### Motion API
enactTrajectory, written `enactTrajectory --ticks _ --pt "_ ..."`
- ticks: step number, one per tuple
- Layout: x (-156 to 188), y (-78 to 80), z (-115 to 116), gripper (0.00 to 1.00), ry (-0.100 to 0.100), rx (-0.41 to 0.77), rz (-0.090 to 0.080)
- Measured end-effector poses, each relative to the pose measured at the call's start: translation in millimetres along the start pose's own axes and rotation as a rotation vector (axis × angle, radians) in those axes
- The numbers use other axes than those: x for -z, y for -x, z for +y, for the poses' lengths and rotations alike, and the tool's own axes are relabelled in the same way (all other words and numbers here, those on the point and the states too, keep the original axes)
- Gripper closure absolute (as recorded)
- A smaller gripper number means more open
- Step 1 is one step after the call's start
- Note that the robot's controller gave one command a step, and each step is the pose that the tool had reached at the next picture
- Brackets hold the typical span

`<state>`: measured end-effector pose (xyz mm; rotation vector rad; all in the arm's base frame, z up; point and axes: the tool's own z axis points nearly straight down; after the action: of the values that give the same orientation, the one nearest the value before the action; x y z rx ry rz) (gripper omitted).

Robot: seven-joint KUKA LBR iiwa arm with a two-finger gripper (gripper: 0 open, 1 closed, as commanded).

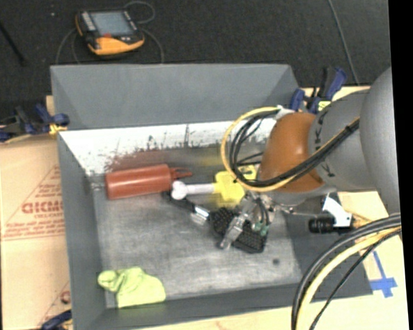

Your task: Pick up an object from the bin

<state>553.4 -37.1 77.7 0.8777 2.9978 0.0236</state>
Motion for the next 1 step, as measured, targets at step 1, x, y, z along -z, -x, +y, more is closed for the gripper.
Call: enactTrajectory --ticks 1 --pt "0.0 0.0 -0.1 1.0 0.0 0.0 0.0"
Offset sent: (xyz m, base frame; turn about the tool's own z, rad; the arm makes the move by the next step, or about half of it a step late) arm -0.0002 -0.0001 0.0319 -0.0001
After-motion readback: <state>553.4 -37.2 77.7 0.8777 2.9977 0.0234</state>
